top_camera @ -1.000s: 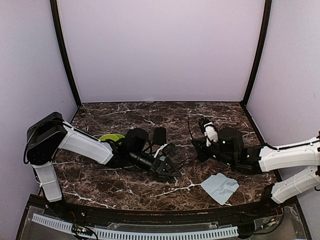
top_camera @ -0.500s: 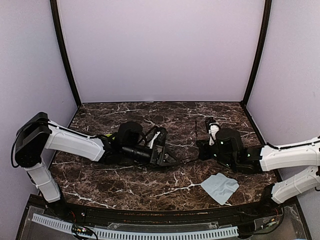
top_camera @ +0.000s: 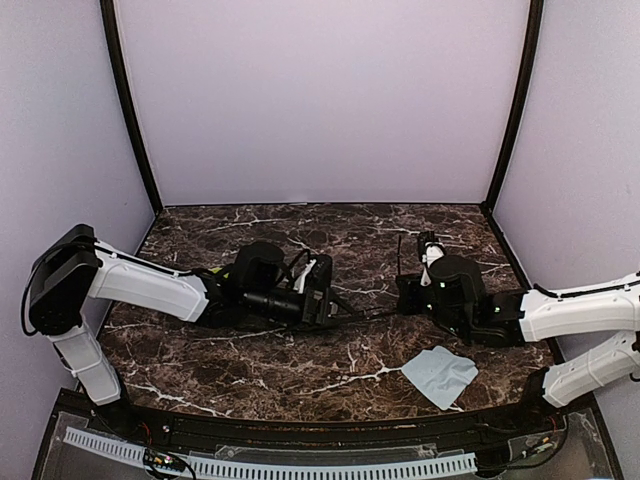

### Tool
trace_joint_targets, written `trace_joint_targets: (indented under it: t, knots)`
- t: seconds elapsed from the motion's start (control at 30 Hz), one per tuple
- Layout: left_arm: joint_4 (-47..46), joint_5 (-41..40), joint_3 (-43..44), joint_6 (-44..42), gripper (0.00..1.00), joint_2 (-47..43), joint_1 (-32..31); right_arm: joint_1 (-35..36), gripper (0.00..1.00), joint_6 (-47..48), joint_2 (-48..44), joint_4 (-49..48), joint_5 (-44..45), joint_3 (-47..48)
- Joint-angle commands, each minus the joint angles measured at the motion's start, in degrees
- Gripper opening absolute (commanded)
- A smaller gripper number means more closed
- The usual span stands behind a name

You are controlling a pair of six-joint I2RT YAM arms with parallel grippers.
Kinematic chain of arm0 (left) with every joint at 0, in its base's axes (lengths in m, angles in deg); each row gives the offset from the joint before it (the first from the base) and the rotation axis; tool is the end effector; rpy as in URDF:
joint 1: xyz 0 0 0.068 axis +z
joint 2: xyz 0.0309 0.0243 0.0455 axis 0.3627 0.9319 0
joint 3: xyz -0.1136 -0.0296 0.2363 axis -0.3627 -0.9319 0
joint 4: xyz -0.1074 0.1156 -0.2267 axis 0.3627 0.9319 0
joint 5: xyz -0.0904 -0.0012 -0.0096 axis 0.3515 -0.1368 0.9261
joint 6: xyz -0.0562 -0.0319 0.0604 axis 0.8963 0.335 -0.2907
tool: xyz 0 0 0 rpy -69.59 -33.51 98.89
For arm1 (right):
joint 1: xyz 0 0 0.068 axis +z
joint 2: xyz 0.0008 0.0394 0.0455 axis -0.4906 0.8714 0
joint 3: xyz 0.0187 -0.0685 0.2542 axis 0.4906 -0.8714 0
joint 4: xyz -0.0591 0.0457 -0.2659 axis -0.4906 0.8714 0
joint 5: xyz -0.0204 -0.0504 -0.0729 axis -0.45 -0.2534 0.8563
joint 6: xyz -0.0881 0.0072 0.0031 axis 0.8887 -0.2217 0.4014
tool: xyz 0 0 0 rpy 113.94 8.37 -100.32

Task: Organize the sunglasses
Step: Pass from the right arm to the left

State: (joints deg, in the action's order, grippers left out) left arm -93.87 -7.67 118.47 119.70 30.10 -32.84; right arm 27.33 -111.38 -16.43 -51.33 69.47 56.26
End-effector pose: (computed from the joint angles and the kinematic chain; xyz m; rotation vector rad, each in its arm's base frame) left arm 0.2072 -0.3574 0.1693 0.5237 2.2332 -1.6409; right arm 0.2010 0.2334 0.1859 -0.0681 1.9740 0.5006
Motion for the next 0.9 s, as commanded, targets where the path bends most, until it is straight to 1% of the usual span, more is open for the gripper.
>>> trace_joint_targets:
  t: [0.0,0.03,0.13,0.23,0.6,0.87]
  knots:
    - [-5.10,1.83,-0.28,3.11,0.85,0.94,0.23,0.92,0.00,-0.88,0.03,-2.37,2.66,0.90]
    - [-5.76,2.25,-0.21,3.67,0.81,1.54,0.23,1.04,0.00,-0.88,0.05,-2.48,3.01,0.87]
    - [-7.39,2.87,-0.31,5.19,0.73,2.31,0.23,1.51,0.00,-0.89,-0.02,-2.38,4.06,0.67]
    - [-7.70,2.99,-0.20,6.06,0.68,2.55,0.23,1.77,0.00,-0.78,-0.25,-2.65,5.14,0.32]
    - [-8.84,3.10,-0.70,7.66,0.60,2.90,0.23,2.26,0.00,-0.23,0.03,-3.90,5.29,-0.07]
    - [-10.03,2.67,-1.39,8.72,0.48,2.82,0.23,2.70,0.00,-0.01,0.02,-3.82,5.53,0.05]
